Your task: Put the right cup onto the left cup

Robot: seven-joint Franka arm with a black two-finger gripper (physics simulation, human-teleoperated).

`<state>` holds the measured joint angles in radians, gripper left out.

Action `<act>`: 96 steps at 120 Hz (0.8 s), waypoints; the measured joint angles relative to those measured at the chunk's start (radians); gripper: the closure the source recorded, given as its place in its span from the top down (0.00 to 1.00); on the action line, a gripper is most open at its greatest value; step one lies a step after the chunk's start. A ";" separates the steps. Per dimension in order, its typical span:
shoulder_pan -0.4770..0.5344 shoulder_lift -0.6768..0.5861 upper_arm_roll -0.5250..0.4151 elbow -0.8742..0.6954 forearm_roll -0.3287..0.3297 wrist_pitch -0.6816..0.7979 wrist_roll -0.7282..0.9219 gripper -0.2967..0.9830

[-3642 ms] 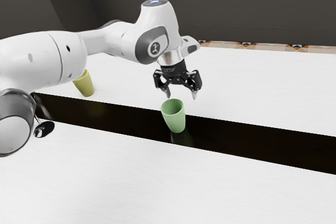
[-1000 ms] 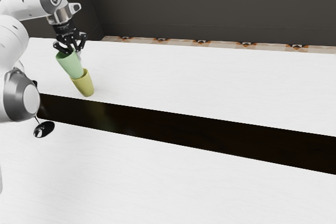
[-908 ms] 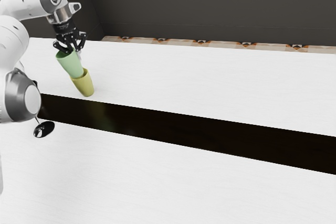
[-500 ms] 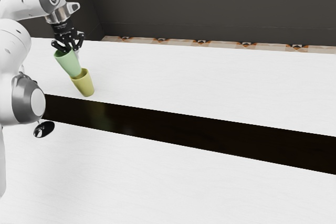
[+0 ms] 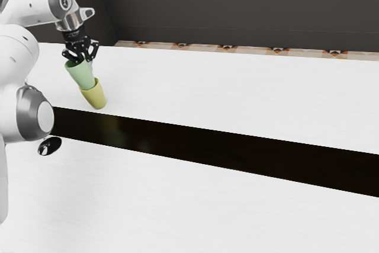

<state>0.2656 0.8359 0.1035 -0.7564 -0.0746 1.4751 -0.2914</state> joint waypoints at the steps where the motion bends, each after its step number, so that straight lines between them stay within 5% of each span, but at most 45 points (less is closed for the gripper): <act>1: 0.000 0.000 0.000 0.000 0.000 0.000 0.000 0.16; 61: -0.002 0.026 -0.008 0.002 -0.001 0.025 0.009 0.16; 96: -0.005 0.027 -0.008 0.007 -0.006 0.029 0.005 0.58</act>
<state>0.2611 0.8625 0.0953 -0.7498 -0.0807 1.5037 -0.2863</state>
